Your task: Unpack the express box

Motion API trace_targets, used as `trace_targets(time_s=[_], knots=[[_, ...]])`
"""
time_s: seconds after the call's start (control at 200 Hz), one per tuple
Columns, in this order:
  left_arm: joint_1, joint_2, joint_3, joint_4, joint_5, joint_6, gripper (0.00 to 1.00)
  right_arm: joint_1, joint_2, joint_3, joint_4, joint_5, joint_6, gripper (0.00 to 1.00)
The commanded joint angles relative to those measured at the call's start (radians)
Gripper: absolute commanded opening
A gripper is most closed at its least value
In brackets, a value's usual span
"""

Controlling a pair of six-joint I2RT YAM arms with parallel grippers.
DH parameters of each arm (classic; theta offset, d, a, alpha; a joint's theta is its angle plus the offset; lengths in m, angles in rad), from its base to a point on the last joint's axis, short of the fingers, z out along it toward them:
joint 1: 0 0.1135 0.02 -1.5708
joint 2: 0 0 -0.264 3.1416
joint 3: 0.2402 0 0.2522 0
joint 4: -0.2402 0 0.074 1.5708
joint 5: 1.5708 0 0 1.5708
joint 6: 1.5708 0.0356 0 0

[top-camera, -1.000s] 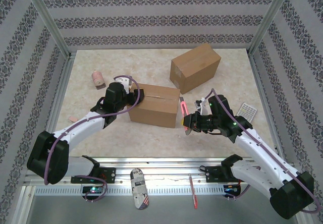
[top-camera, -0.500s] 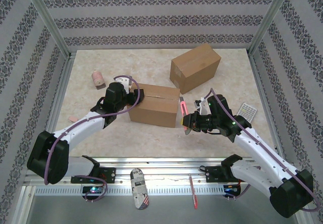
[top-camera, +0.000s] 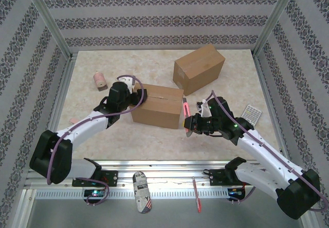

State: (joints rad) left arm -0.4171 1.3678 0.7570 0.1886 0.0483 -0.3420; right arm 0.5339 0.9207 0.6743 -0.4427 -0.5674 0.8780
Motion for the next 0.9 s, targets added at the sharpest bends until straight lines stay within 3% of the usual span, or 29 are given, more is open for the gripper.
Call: trace_targets(time_s=[0.0, 0.899], knots=[[0.005, 0.116, -0.072, -0.293, -0.053, -0.021, 0.69, 0.041, -0.012, 0.001, -0.031, -0.089, 0.016, 0.0], [0.005, 0.154, -0.061, -0.308, -0.056, -0.023, 0.69, 0.116, -0.145, -0.071, 0.018, -0.071, 0.129, 0.0]])
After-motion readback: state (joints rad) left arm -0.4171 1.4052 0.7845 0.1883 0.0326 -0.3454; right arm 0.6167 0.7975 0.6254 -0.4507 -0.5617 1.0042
